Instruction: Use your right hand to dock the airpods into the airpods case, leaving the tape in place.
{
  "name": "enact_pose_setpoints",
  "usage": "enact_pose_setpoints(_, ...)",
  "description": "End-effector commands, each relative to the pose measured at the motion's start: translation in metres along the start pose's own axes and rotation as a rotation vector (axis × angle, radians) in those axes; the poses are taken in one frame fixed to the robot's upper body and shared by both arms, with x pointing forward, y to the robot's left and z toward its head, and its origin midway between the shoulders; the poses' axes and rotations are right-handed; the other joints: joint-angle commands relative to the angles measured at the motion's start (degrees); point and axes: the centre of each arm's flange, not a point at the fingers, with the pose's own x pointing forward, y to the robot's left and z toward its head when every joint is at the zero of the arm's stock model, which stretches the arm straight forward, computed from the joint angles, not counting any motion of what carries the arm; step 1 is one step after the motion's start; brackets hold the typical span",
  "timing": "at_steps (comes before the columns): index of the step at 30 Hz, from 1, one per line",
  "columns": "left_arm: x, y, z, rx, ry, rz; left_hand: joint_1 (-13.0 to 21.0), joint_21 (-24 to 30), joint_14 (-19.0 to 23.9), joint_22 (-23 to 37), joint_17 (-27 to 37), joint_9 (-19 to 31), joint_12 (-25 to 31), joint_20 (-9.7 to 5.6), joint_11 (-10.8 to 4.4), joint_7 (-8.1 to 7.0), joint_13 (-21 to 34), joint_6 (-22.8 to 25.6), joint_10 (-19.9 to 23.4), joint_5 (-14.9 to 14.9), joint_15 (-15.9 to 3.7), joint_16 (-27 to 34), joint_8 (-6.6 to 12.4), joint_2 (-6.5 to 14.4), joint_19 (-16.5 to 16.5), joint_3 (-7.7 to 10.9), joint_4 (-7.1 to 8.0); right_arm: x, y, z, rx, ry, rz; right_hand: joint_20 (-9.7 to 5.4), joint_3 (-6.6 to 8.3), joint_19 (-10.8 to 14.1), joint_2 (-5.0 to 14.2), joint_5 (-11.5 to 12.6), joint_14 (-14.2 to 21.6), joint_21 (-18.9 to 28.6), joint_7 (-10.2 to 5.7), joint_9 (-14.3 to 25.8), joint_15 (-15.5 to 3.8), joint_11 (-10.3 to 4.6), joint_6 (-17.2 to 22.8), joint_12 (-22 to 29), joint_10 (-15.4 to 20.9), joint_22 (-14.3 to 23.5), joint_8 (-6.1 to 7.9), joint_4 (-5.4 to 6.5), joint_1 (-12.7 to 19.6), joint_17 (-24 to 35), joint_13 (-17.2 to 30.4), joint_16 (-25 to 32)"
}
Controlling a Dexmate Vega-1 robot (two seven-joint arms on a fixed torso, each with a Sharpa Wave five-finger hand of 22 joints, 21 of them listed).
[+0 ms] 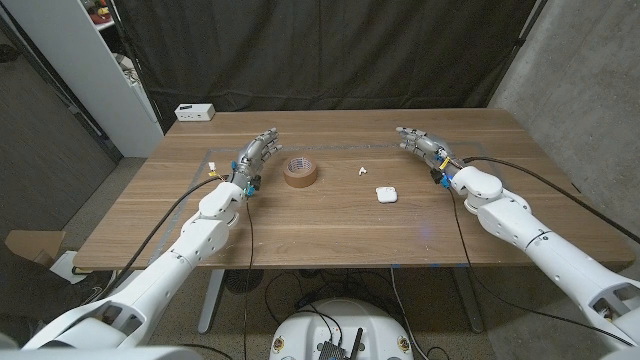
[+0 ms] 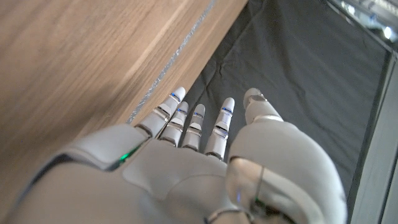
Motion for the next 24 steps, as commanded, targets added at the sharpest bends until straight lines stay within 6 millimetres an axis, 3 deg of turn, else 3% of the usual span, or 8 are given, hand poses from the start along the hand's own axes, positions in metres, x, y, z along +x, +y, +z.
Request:
enact_pose_setpoints(1,-0.017,0.001,0.005,0.025,-0.015,0.014,-0.2,-0.4,0.1,0.2,0.1,0.3,0.6,0.10,-0.16,-0.12,0.2,0.8,0.4,0.3,-0.06,0.1,0.22,-0.2,-0.4,0.21,0.02,0.007,0.018,0.024,-0.443,0.180,0.086,0.55,0.05,-0.9,-0.80,-0.3,-2.2,-1.4,-0.05,0.4,-3.66,-0.97,1.8,-0.2,-1.0,0.2,0.40,-0.52,2.5,0.0,-0.2,-0.4)
enact_pose_setpoints(2,-0.019,0.001,0.005,0.026,-0.013,0.017,-0.2,-0.4,0.1,0.2,0.1,0.3,0.6,0.21,-0.17,-0.13,0.2,0.9,0.5,0.3,-0.07,0.1,0.22,-0.2,-0.4,0.21,0.00,0.009,0.021,0.027,-0.479,0.191,0.091,0.78,0.06,-1.4,-1.30,-0.4,-3.0,-2.1,-0.02,0.4,-3.39,-2.56,2.5,-0.2,-1.6,0.2,0.40,-0.44,3.7,0.0,-0.3,-0.3)
enact_pose_setpoints(6,-0.024,0.002,0.005,0.034,-0.011,0.024,-0.3,-0.6,0.0,0.3,0.1,0.4,0.6,0.36,-0.39,-0.19,0.2,1.1,0.5,0.3,-0.05,0.1,0.21,-0.2,-0.6,0.21,-0.01,0.015,0.034,0.031,-0.574,0.230,0.106,1.13,-0.24,-3.0,-2.24,-0.6,-5.0,-3.6,0.09,0.4,-3.50,-4.57,3.5,-0.2,-2.7,0.2,0.12,-0.11,5.4,0.0,-0.6,-0.3)
enact_pose_setpoints(10,-0.028,0.002,0.005,0.039,-0.010,0.031,-0.4,-0.7,0.0,0.3,0.1,0.4,0.6,0.31,-0.25,-0.29,0.3,1.2,0.4,0.3,-0.04,0.1,0.18,-0.3,-0.7,0.19,-0.03,0.021,0.046,0.031,-0.650,0.251,0.109,1.57,-0.42,-4.0,-2.93,-0.6,-6.8,-4.2,-0.01,0.3,-2.98,-4.39,3.3,-0.4,-3.7,0.2,-0.35,-0.16,6.4,0.0,-0.7,-0.5)
enact_pose_setpoints(24,-0.033,0.002,0.003,0.043,0.001,0.049,-0.5,-1.1,-0.1,0.3,0.1,0.5,0.8,0.59,-0.36,-0.46,0.5,1.7,0.7,0.3,-0.13,0.0,0.14,-0.3,-0.9,0.23,-0.23,0.041,0.081,0.025,-0.794,0.263,0.052,1.93,-0.85,-3.8,-4.36,-0.4,-6.1,-4.3,0.15,0.2,-2.99,-2.89,3.1,0.4,-2.3,0.2,-0.90,-0.20,7.7,-0.1,-0.8,0.2)
